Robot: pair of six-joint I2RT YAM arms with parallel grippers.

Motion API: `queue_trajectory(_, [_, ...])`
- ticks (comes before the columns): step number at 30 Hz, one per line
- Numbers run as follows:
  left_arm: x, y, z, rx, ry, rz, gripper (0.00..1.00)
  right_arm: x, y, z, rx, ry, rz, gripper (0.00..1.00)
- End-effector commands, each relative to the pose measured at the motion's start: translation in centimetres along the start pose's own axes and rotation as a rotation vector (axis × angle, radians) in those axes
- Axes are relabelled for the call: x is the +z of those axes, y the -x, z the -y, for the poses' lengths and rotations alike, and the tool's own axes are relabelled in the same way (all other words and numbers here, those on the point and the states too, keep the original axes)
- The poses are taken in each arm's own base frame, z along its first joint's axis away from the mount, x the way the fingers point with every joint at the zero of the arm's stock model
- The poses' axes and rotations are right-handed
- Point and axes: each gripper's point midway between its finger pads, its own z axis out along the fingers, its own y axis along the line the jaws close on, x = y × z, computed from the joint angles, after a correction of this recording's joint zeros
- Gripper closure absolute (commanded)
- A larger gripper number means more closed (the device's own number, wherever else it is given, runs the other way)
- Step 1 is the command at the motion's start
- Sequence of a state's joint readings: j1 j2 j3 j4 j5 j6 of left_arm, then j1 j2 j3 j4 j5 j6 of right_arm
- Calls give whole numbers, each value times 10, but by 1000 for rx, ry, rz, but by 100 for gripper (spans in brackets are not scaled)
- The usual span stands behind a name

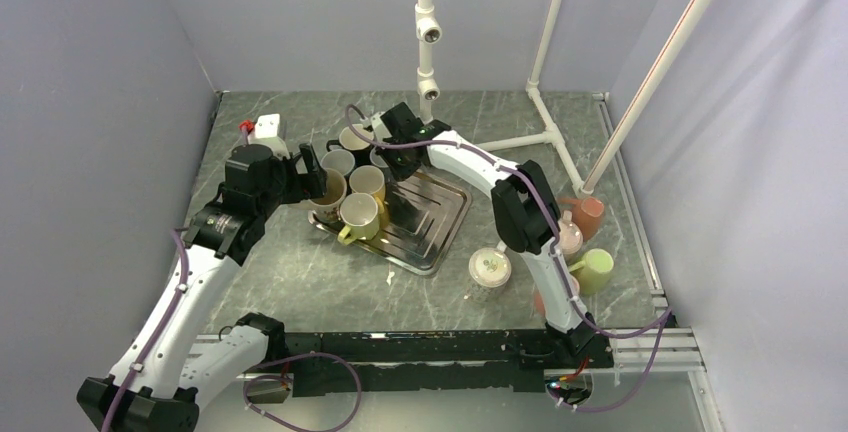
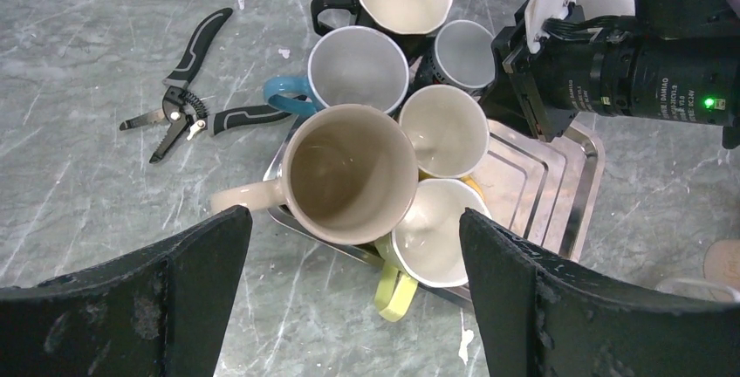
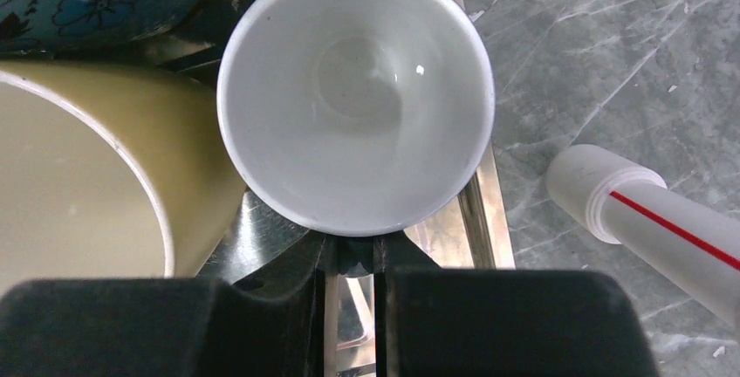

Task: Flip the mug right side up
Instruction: Place the cup on the tray.

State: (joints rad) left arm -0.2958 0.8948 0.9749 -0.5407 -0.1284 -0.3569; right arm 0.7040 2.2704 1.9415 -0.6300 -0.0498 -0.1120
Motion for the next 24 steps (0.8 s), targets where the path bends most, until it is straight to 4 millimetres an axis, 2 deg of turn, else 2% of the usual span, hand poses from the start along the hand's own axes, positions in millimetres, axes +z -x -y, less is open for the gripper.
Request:
queue_trajectory(1, [-2, 7, 2, -1, -12, 22, 6, -9, 27, 0, -6, -18, 55, 91])
queue_trajectory(7, [-1, 6, 4, -3, -21, 13, 6, -19, 32, 1, -5, -35, 67, 69])
queue_trajectory(13, [-2, 8, 3, -9, -21, 20, 6, -43, 43, -2, -2, -27, 111, 58])
queue_trajectory(19, [-9, 13, 5, -14, -31, 42, 6, -82, 55, -6, 22, -21, 184, 54])
queue_trajectory(24, [-20, 13, 15, 0, -99, 40, 6, -128, 53, -25, 62, 59, 268, 53])
